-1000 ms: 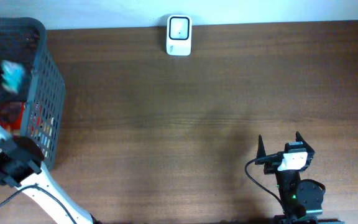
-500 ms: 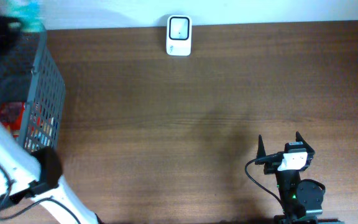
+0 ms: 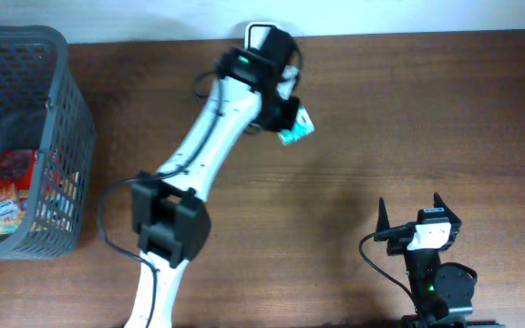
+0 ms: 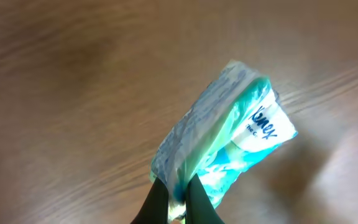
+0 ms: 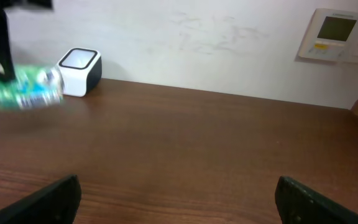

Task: Scan the item barcode
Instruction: 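Carry the tissue pack out and place it on the table centre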

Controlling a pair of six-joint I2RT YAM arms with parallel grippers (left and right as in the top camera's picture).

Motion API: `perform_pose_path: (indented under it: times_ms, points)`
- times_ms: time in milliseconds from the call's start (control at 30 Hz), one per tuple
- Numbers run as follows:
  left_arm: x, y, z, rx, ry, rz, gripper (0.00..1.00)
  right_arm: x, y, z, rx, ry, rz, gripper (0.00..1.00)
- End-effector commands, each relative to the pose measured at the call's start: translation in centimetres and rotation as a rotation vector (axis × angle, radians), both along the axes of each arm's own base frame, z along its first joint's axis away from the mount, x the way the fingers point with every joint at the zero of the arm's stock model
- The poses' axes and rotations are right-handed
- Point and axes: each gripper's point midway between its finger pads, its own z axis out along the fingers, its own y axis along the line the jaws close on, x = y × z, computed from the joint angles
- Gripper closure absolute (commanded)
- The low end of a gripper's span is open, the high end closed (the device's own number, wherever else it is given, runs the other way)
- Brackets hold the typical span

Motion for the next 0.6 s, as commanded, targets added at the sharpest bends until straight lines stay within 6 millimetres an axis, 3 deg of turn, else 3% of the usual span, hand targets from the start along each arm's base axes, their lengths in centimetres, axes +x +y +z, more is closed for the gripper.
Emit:
perform_pose_path:
  times_ms: [0, 33, 100, 133, 167, 200, 300, 400, 500, 533, 567]
  points:
    - [-0.5, -1.6, -3.2, 0.092, -0.031, -0.158, 1.0, 0.0, -0.2, -0.3, -0.004, 0.006, -0.008, 0.02]
    - [-0.9, -2.3, -4.0, 0.099, -0.023, -0.182, 0.88, 0.0, -0.2, -0.3, -0.004, 0.006, -0.008, 0.01]
    - [-1.2, -3.2, -4.5, 0.097, -0.027, -0.199, 0.82, 0.0, -0.2, -0.3, -0.004, 0.006, -0.008, 0.02]
    - [-0.9, -3.8, -4.4, 0.087, -0.046, -0.203, 0.73, 0.0, -0.2, -0.3, -0.004, 0.006, -0.008, 0.02]
    - [-0.6, -4.0, -4.3, 0.078, -0.06, -0.203, 0.4, 0.0, -0.2, -0.3, -0.004, 0.006, -0.008, 0.01]
    - [-0.4, -4.1, -4.2, 0.074, -0.068, -0.202, 0.28, 0.0, -0.2, -0.3, -0.004, 0.006, -0.008, 0.01]
    - [0.7, -2.6, -2.8, 0.079, -0.078, -0.165, 0.26, 0.0, -0.2, -0.3, -0.004, 0.006, -0.008, 0.01]
    - [2.8, 1.3, 1.9, 0.136, -0.147, -0.076, 0.26, 0.0, -0.2, -0.3, -0.004, 0.006, -0.008, 0.01]
    - [5.1, 7.2, 11.8, 0.111, -0.32, 0.069, 0.18, 0.0, -0.2, -0.3, -0.004, 0.006, -0.008, 0.01]
    - [5.4, 10.5, 16.3, 0.074, -0.407, 0.153, 0.13, 0.0, -0.2, -0.3, -0.004, 0.006, -0.008, 0.01]
    - [5.4, 13.4, 19.4, 0.046, -0.469, 0.231, 0.12, 0.0, -0.2, -0.3, -0.004, 0.006, -0.008, 0.01]
